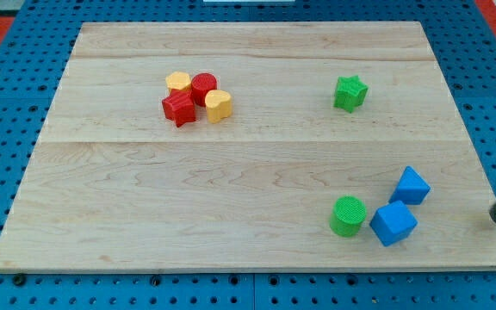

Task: Point at green star

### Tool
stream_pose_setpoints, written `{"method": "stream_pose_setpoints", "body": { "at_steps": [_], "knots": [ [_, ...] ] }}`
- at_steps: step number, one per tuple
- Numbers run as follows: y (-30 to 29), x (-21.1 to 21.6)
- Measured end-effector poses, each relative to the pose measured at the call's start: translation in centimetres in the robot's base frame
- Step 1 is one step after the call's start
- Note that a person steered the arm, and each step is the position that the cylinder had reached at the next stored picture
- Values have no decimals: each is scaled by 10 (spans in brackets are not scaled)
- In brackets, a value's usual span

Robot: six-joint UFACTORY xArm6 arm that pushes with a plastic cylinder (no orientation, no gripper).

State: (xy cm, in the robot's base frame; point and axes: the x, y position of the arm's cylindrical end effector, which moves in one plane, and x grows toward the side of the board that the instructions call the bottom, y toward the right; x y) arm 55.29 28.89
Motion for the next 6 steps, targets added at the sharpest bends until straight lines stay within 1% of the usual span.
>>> {"method": "stream_pose_setpoints", "body": {
  "at_steps": [1, 2, 3, 4, 5, 6],
  "knots": [
    [-60, -18],
    [-122, -18],
    [-102, -48],
    [-85, -125],
    [-123, -193],
    [-175, -206]
  ]
}}
